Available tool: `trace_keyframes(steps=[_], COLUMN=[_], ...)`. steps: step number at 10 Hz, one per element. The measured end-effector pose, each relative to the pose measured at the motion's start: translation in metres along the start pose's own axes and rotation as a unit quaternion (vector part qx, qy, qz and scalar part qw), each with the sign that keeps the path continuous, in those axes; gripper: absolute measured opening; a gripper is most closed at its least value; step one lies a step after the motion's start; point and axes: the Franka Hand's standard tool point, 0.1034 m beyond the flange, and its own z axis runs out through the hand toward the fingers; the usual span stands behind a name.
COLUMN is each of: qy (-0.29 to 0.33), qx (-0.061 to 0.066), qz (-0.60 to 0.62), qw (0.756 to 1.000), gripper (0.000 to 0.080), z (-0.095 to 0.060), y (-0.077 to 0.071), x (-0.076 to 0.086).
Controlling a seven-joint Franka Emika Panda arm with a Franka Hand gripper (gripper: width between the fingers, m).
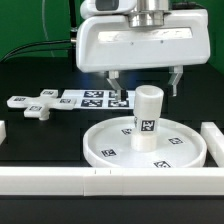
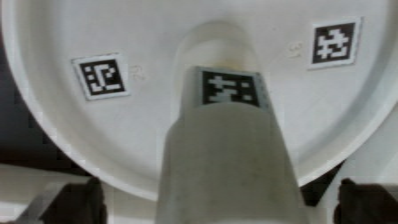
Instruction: Assemble round table
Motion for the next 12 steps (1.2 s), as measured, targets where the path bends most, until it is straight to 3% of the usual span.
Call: trace_keyframes(steps=[1,2,4,9,12], qy=[-0.055,-0.071,-0.145,-0.132,-0.131], qx=[0.015,0.018,0.038,0.033,0.034], qz=[0.013,0.014,0.010,-0.013,-0.013], qw=[0.998,0.997,0.989,0.991,0.991], gripper=[0.0649,0.0649,0.0649,0.0649,0.0649], z=[0.004,0.006,0.006,-0.001,0.003], y=[-0.005,-0.002,-0.005,-0.003,0.001], x=[-0.007,-0.006,-0.014,0.004,0.005])
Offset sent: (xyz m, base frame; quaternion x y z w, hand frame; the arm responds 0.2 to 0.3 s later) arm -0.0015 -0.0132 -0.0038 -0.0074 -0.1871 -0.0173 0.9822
